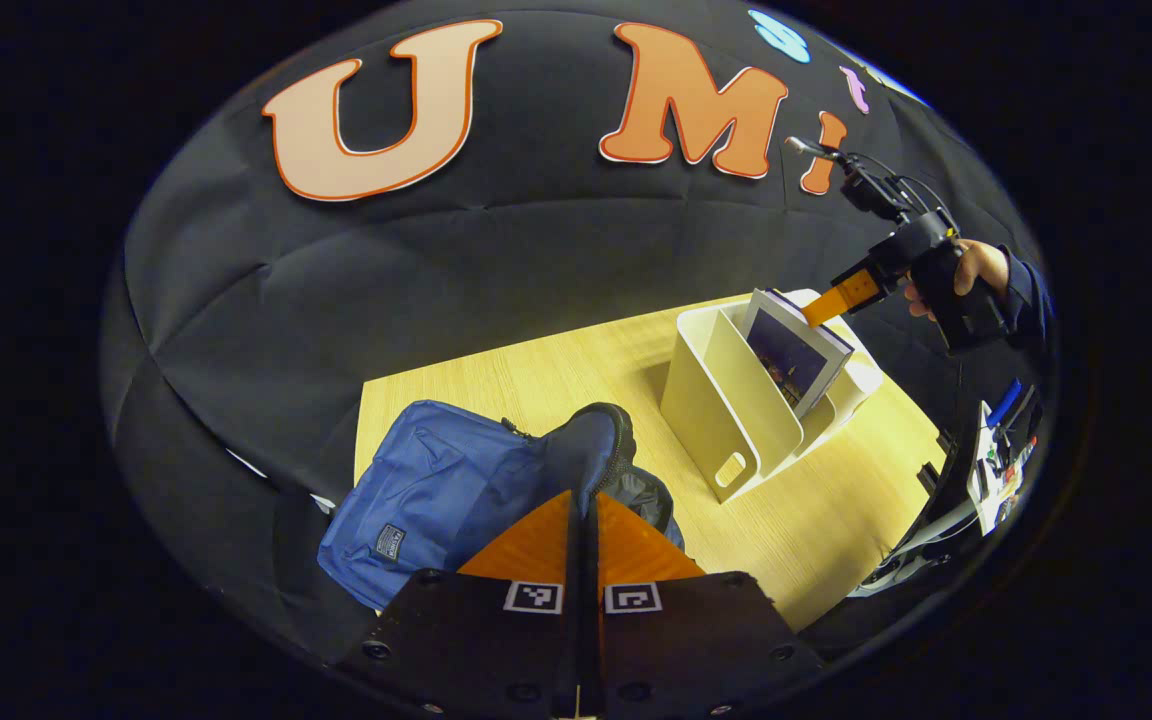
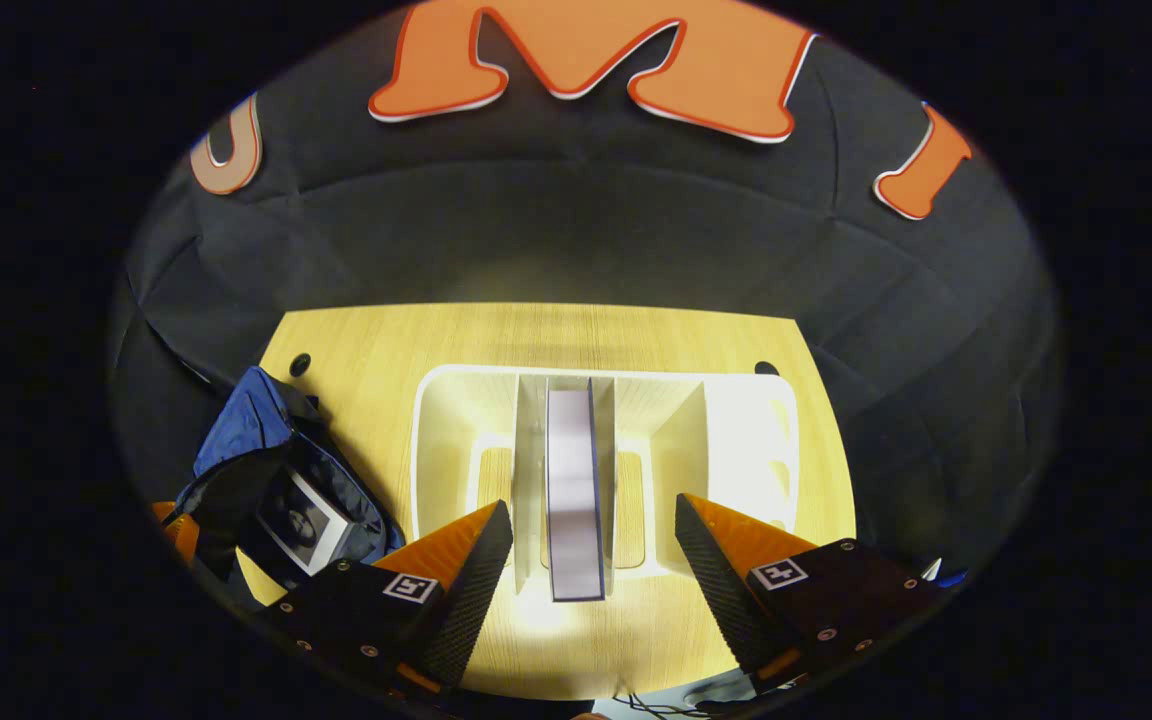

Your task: Open the schoolbag, grab two books from the bookshelf and put them into the schoolbag.

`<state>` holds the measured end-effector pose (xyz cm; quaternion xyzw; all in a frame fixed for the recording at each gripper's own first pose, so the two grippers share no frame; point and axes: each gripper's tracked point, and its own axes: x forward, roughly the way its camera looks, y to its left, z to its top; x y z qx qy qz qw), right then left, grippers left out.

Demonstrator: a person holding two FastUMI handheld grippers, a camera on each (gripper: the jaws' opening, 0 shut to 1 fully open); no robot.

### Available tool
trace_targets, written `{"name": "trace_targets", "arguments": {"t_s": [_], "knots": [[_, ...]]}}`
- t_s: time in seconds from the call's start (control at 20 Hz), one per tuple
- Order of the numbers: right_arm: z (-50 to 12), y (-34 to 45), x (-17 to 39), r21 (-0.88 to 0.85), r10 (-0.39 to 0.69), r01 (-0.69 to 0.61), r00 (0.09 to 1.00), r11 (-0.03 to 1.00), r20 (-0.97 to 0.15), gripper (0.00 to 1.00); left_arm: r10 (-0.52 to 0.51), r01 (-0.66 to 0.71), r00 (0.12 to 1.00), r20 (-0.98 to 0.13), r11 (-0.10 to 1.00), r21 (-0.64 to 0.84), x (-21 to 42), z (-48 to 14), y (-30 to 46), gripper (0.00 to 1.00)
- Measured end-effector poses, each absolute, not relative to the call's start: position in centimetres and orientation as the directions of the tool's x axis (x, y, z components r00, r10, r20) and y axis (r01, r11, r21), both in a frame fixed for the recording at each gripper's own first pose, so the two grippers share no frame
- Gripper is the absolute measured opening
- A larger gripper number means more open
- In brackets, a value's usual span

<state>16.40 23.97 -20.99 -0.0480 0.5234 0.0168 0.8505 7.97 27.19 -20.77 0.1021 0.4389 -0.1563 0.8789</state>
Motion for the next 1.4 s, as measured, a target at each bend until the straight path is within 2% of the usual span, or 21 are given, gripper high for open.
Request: {"name": "trace_targets", "arguments": {"t_s": [0.1, 0.15, 0.25, 0.3, 0.5, 0.55, 0.65, 0.8, 1.0, 1.2, 1.4], "knots": [[-21.9, 23.3, 17.3, -0.111, -0.073, -0.058, 0.447, 0.992, -0.892, 0.98, -0.189, 0.359, 0.565, -0.803, 0.933, 0.034, 7.9, -21.0, 27.1, 0.01], [-22.2, 23.2, 17.8, -0.127, -0.087, -0.060, 0.444, 0.990, -0.892, 0.82, -0.190, 0.356, 0.566, -0.803, 0.934, 0.030, 7.9, -20.9, 27.1, 0.01], [-23.6, 24.0, 17.4, -0.111, -0.072, -0.078, 0.388, 0.991, -0.919, 0.67, -0.192, 0.348, 0.566, -0.802, 0.937, 0.021, 7.7, -21.1, 27.2, 0.01], [-24.2, 24.1, 17.1, -0.112, -0.077, -0.079, 0.363, 0.991, -0.929, 0.72, -0.195, 0.347, 0.563, -0.803, 0.938, 0.017, 7.6, -21.2, 27.2, 0.01], [-25.4, 24.4, 16.9, -0.084, -0.063, -0.063, 0.288, 0.994, -0.956, 0.52, -0.201, 0.342, 0.560, -0.804, 0.940, 0.003, 7.2, -21.5, 27.2, 0.01], [-25.1, 24.8, 16.9, -0.064, -0.045, -0.060, 0.276, 0.996, -0.960, 0.43, -0.202, 0.341, 0.560, -0.804, 0.940, 0.001, 7.3, -21.5, 27.1, 0.01], [-25.3, 24.9, 16.7, -0.045, -0.031, -0.049, 0.250, 0.998, -0.968, 0.37, -0.205, 0.340, 0.560, -0.803, 0.940, -0.003, 7.2, -21.5, 27.1, 0.01], [-24.4, 24.8, 15.9, -0.028, -0.011, -0.068, 0.241, 0.997, -0.971, 0.32, -0.212, 0.341, 0.559, -0.802, 0.940, -0.011, 7.2, -21.6, 27.0, 0.01], [-21.5, 23.7, 15.3, -0.004, 0.013, -0.061, 0.271, 0.998, -0.963, 0.31, -0.216, 0.346, 0.555, -0.803, 0.938, -0.014, 7.2, -21.8, 26.8, 0.01], [-17.0, 23.1, 14.6, 0.066, 0.081, -0.056, 0.324, 0.996, -0.943, 0.30, -0.218, 0.349, 0.557, -0.802, 0.937, -0.012, 7.2, -21.8, 26.9, 0.01], [-12.0, 21.7, 14.7, 0.102, 0.113, -0.049, 0.414, 0.994, -0.903, 0.30, -0.218, 0.352, 0.560, -0.800, 0.936, -0.008, 7.3, -21.7, 26.9, 0.01]]}}
